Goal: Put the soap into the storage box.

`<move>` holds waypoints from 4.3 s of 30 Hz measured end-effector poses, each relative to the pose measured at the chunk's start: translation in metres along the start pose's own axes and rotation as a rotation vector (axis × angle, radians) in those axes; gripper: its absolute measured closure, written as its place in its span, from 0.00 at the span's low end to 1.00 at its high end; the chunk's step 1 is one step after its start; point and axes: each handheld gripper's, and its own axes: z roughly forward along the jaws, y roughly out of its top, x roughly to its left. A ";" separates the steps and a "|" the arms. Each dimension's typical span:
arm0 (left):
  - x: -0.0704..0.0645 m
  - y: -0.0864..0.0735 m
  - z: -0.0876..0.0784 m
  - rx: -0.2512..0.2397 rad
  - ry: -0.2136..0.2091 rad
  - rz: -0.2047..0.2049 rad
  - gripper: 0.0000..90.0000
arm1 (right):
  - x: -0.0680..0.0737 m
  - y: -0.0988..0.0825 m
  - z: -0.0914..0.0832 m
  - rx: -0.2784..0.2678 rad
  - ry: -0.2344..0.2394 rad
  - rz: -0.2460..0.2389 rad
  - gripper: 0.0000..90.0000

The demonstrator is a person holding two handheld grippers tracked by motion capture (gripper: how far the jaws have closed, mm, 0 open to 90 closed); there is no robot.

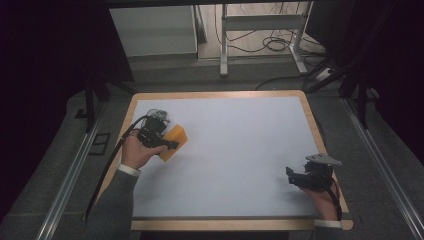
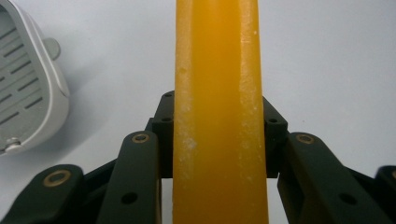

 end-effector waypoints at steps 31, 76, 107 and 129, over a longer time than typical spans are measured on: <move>0.027 0.014 -0.002 -0.026 0.023 -0.070 0.68 | -0.001 -0.001 0.001 0.007 -0.009 -0.001 0.08; 0.074 0.030 -0.002 -0.057 0.072 -0.200 0.68 | -0.001 0.000 -0.001 -0.003 -0.009 -0.003 0.08; 0.108 0.029 0.006 -0.069 0.123 -0.278 0.68 | -0.003 0.000 -0.002 -0.021 -0.027 -0.004 0.08; 0.134 0.030 0.028 -0.063 0.152 -0.336 0.68 | -0.002 -0.001 0.000 -0.010 -0.026 -0.009 0.08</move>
